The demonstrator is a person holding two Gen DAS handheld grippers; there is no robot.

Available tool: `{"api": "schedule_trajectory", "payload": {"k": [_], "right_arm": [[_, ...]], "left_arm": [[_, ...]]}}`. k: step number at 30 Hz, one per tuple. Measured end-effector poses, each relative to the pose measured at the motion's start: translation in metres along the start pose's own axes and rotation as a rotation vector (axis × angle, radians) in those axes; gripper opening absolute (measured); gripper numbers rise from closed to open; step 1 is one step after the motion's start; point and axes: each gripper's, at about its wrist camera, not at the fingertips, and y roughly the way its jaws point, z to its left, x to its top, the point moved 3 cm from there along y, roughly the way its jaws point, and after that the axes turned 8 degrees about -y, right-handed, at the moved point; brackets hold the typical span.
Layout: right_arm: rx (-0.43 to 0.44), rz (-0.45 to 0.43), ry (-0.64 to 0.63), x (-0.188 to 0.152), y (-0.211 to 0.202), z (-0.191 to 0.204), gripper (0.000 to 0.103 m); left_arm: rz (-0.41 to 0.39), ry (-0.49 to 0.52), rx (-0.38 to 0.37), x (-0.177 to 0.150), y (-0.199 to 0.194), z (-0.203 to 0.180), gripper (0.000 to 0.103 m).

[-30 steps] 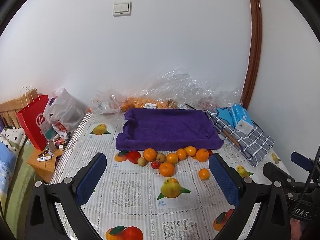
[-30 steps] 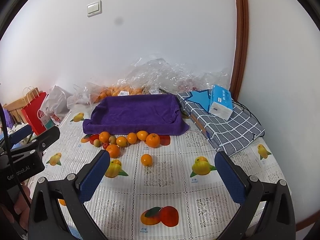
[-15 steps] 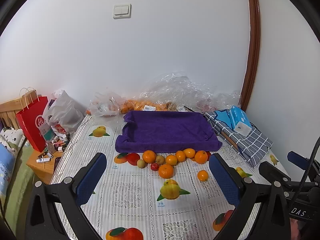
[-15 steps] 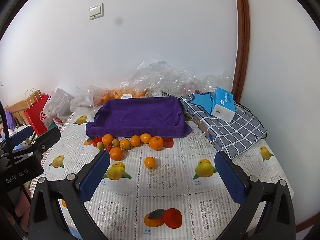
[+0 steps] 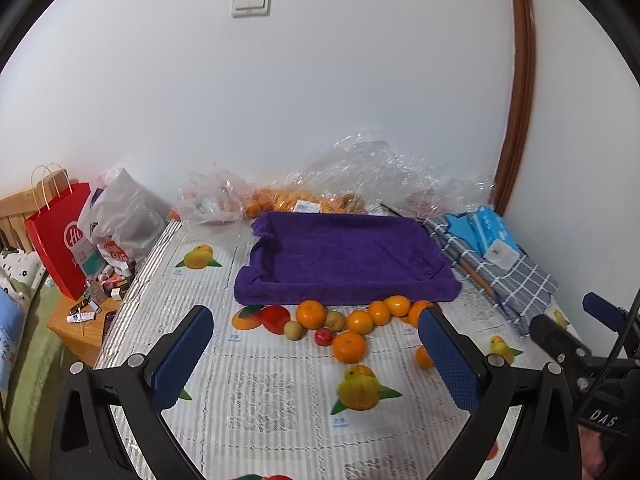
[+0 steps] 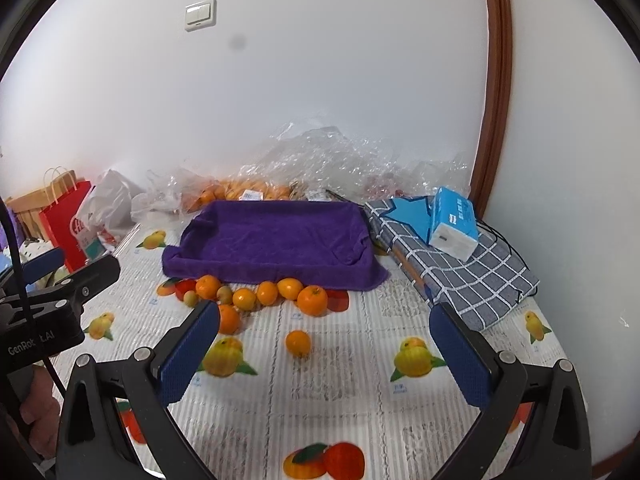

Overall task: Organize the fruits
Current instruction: 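Grasp the small orange with the right tool while the left tool grasps a small yellow-green fruit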

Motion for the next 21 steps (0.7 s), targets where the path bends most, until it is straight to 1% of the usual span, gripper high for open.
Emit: {"api": "schedule_trajectory", "payload": {"k": [4, 7, 9, 11, 13, 15, 17, 20, 21], "right_arm": [[0.023, 0.021, 0.008, 0.000, 0.028, 0.000, 0.103], [-0.004, 0.039, 0.021, -0.003, 0.049, -0.003, 0.103], [0.001, 0.067, 0.011, -0.008, 0.069, -0.002, 0.099], [0.029, 0.108, 0.001, -0.015, 0.087, 0.001, 0.088], [0.069, 0.153, -0.006, -0.026, 0.109, 0.006, 0.084], [0.096, 0.187, -0.014, -0.039, 0.126, 0.014, 0.078], [0.113, 0.223, -0.023, -0.051, 0.142, 0.020, 0.068], [0.132, 0.271, -0.026, -0.068, 0.162, 0.027, 0.060], [0.142, 0.280, -0.023, -0.072, 0.167, 0.029, 0.058]], "left_arm": [[0.029, -0.019, -0.003, -0.003, 0.024, 0.015, 0.103], [0.044, -0.028, 0.010, -0.006, 0.043, 0.028, 0.103], [0.069, -0.040, 0.022, -0.010, 0.057, 0.038, 0.103], [0.089, -0.056, 0.030, -0.013, 0.068, 0.046, 0.103], [0.112, -0.070, 0.037, -0.016, 0.080, 0.055, 0.101], [0.133, -0.076, 0.047, -0.020, 0.091, 0.063, 0.101], [0.156, -0.075, 0.052, -0.024, 0.101, 0.067, 0.097], [0.193, -0.071, 0.056, -0.033, 0.116, 0.071, 0.095], [0.203, -0.072, 0.054, -0.036, 0.121, 0.073, 0.092]]}}
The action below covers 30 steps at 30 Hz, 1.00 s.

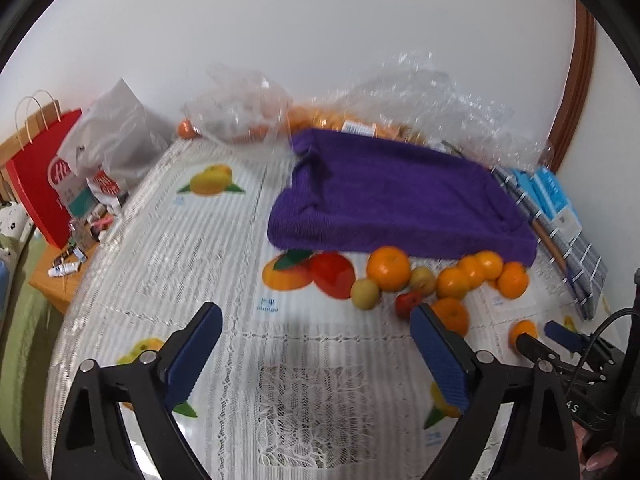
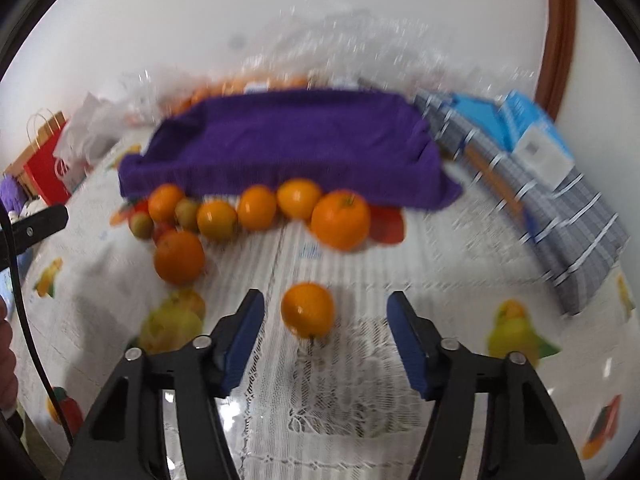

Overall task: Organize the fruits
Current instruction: 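Grasp the small orange with the right tool while the left tool grasps a small yellow-green fruit, then lift both held fruits and carry them over the purple towel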

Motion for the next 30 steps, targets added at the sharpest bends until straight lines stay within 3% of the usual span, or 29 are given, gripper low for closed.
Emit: {"api": "schedule_trajectory", "payload": {"k": [2, 5, 7, 12, 14, 16, 20, 22, 24, 30], "right_arm": [[0.015, 0.014, 0.001, -0.004, 0.010, 0.002, 0.046], [-0.027, -0.014, -0.009, -0.007, 0.014, 0.004, 0.041], [-0.023, -0.016, -0.006, -0.007, 0.015, 0.003, 0.041], [-0.001, -0.023, 0.037, -0.007, 0.014, -0.006, 0.031], [0.008, -0.024, 0.049, -0.007, 0.014, -0.009, 0.031], [0.006, -0.024, 0.048, -0.006, 0.014, -0.008, 0.031], [-0.008, -0.025, 0.046, -0.006, 0.014, -0.007, 0.031], [-0.026, -0.025, 0.040, -0.006, 0.013, -0.006, 0.031], [-0.034, -0.028, 0.034, -0.006, 0.012, -0.005, 0.031], [-0.013, -0.083, 0.061, -0.007, 0.002, -0.010, 0.031]], "left_arm": [[0.021, -0.001, -0.003, -0.004, 0.010, 0.002, 0.089], [0.040, 0.007, -0.008, -0.007, 0.026, 0.002, 0.084], [0.055, 0.015, -0.009, -0.008, 0.036, 0.001, 0.076], [0.076, 0.010, -0.055, -0.007, 0.052, -0.005, 0.070], [0.079, 0.023, -0.063, -0.007, 0.058, -0.009, 0.066], [0.080, 0.039, -0.081, -0.007, 0.064, -0.013, 0.054], [0.071, 0.056, -0.117, -0.005, 0.069, -0.019, 0.046], [0.084, 0.061, -0.177, -0.005, 0.070, -0.022, 0.031], [0.106, 0.059, -0.186, -0.006, 0.074, -0.023, 0.023], [0.076, -0.011, -0.249, -0.007, 0.064, -0.013, 0.023]]}}
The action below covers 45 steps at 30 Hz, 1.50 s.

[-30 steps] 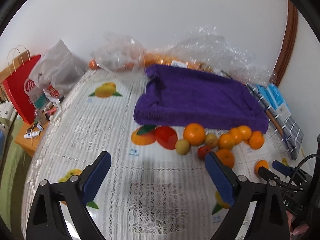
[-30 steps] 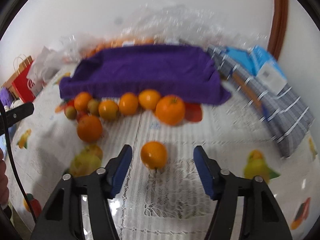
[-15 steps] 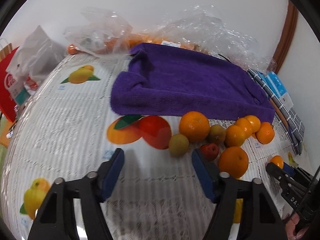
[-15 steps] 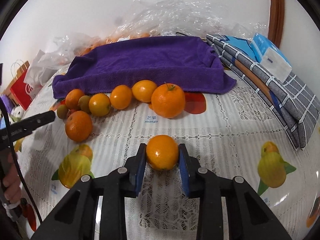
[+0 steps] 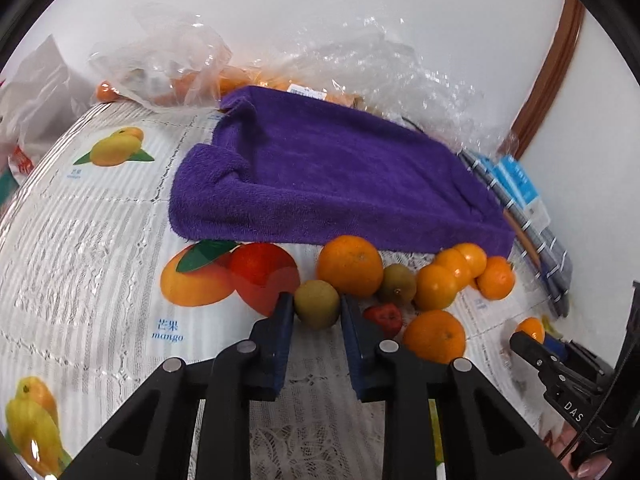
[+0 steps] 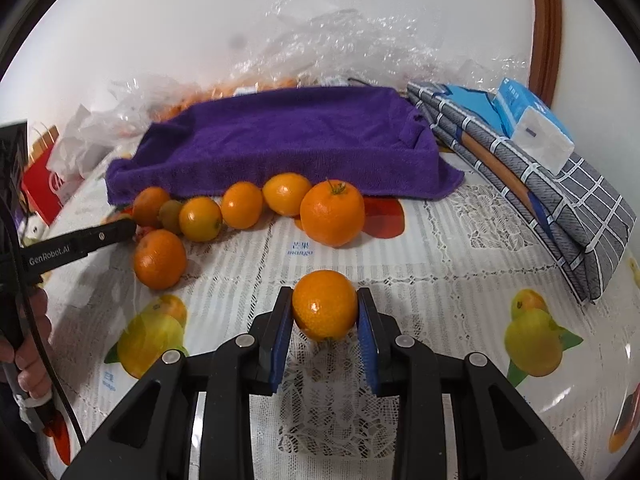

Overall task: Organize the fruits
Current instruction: 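Lift both held fruits and carry them over the purple towel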

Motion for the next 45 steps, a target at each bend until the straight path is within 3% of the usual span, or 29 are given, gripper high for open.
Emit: {"api": "schedule_trajectory", "payload": {"k": [7, 19, 26, 30, 38, 43, 45], "right_arm": [[0.033, -0.040, 0.037, 0.001, -0.006, -0.007, 0.031], [0.081, -0.072, 0.076, 0.000, -0.010, -0.013, 0.031], [0.076, -0.076, 0.072, 0.000, -0.012, -0.013, 0.031], [0.157, -0.063, 0.106, 0.003, -0.014, -0.015, 0.031], [0.119, -0.120, 0.072, 0.038, -0.035, -0.022, 0.031], [0.072, -0.152, 0.024, 0.078, -0.039, -0.021, 0.031], [0.106, -0.168, 0.022, 0.095, -0.038, -0.021, 0.031]], "left_arm": [[-0.087, 0.021, -0.013, 0.001, -0.016, -0.005, 0.023], [-0.137, 0.021, -0.100, 0.003, -0.025, -0.010, 0.023], [-0.166, 0.012, -0.105, 0.005, -0.029, -0.011, 0.023], [-0.197, 0.008, -0.082, 0.007, -0.034, -0.010, 0.023], [-0.217, -0.013, 0.012, 0.021, -0.045, -0.007, 0.023], [-0.259, -0.008, 0.034, 0.054, -0.060, -0.019, 0.023], [-0.279, -0.004, 0.039, 0.067, -0.060, -0.024, 0.023]]}}
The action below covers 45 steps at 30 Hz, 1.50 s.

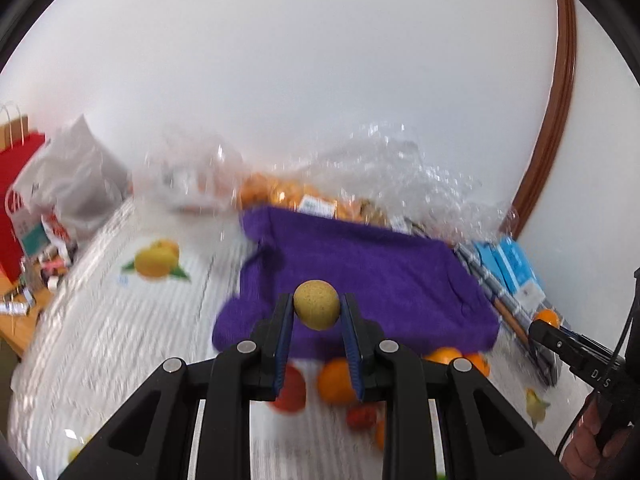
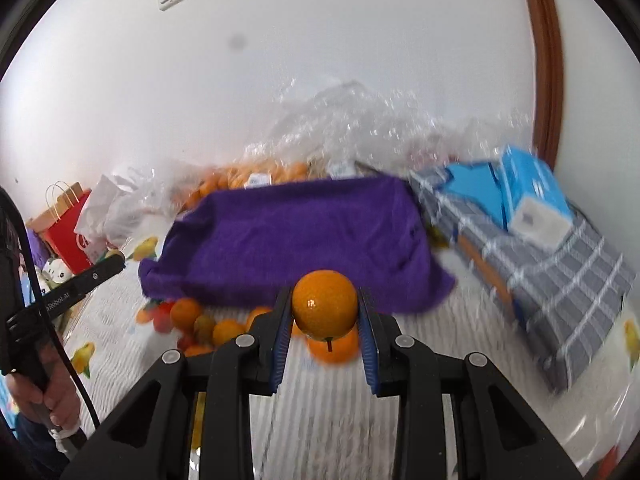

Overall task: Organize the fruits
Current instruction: 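Lift both held fruits and carry them over the purple towel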

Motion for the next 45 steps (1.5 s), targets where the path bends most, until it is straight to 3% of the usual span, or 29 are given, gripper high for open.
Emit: {"api": "schedule_trajectory", "payload": {"k": [7, 10, 12, 16, 18, 23, 27, 34, 45], "right_arm": [[0.030, -0.043, 0.008, 0.049, 0.030, -0.001, 0.031], [0.088, -0.039, 0.016, 0.063, 0.049, 0.002, 0.031], [0.078, -0.044, -0.002, 0.066, 0.059, 0.006, 0.031], [0.084, -0.040, -0.004, 0.055, 0.079, 0.007, 0.031], [0.097, -0.006, 0.012, 0.048, 0.090, 0.001, 0.031], [0.037, -0.001, 0.035, 0.043, 0.098, -0.020, 0.031], [0.059, 0.043, 0.081, 0.032, 0.116, -0.032, 0.031], [0.078, 0.101, 0.063, 0.017, 0.139, -0.026, 0.031], [0.056, 0.132, 0.023, 0.009, 0.149, -0.020, 0.031]], "left_arm": [[-0.005, -0.052, -0.006, 0.036, 0.033, -0.012, 0.023], [-0.010, -0.053, -0.043, 0.036, 0.053, -0.014, 0.023], [-0.014, -0.051, -0.061, 0.029, 0.062, -0.011, 0.023], [0.031, -0.061, -0.054, 0.010, 0.083, -0.001, 0.023], [0.026, -0.069, -0.044, 0.008, 0.089, 0.003, 0.023], [0.000, -0.118, -0.073, 0.009, 0.091, 0.012, 0.023], [0.009, -0.118, -0.056, 0.005, 0.099, 0.015, 0.023], [0.021, -0.056, -0.058, -0.001, 0.106, 0.005, 0.023], [0.080, -0.060, -0.079, -0.004, 0.117, 0.003, 0.023]]}}
